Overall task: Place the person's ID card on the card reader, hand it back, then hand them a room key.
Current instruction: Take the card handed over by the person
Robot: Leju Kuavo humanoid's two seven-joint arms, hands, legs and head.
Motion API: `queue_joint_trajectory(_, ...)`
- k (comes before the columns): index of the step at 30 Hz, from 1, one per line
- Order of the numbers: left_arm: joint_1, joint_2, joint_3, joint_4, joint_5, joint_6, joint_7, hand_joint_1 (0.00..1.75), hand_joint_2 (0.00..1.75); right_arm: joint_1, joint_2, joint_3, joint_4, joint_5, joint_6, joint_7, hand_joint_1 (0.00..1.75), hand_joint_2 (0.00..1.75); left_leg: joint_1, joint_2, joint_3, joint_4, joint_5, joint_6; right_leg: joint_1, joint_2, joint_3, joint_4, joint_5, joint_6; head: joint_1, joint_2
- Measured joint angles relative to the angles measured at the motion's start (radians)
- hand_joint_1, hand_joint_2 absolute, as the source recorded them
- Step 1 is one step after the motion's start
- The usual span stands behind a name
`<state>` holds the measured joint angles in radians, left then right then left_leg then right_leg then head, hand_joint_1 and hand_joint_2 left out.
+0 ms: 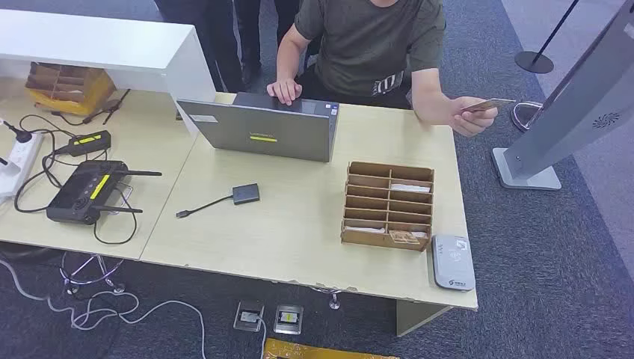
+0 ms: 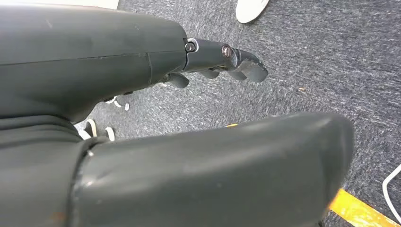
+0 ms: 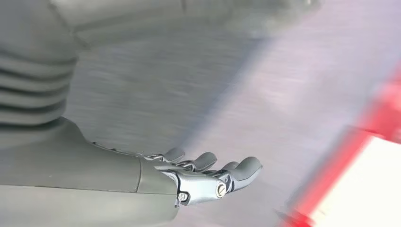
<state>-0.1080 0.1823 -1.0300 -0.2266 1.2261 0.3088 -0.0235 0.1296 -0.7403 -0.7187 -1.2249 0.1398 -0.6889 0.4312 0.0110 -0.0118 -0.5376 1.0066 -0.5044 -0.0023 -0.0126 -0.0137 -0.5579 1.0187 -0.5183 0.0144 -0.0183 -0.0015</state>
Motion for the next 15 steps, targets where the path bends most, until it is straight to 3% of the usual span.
queue_joint_trajectory(8, 0.001, 0.001, 0.0, 0.0, -0.006, 0.0, -0.006, 0.0, 0.0, -0.013, -0.021, -0.16, -0.239, 0.076, 0.0, 0.003, 0.0, 1.75, 0.0, 0.002, 0.0, 0.0, 0.0, 0.0, 0.0, 0.002, 0.0, 0.0, 0.0, 0.0, 0.0, 0.0)
queue_joint_trajectory(15, 0.001, 0.003, 0.0, 0.0, -0.009, -0.001, -0.015, 0.0, 0.0, 0.042, -0.062, -0.216, -0.47, 0.11, 0.011, 0.021, 0.0, 1.75, 0.0, 0.005, 0.0, 0.0, 0.0, 0.0, 0.0, 0.005, -0.001, 0.0, 0.0, 0.0, 0.0, 0.0)
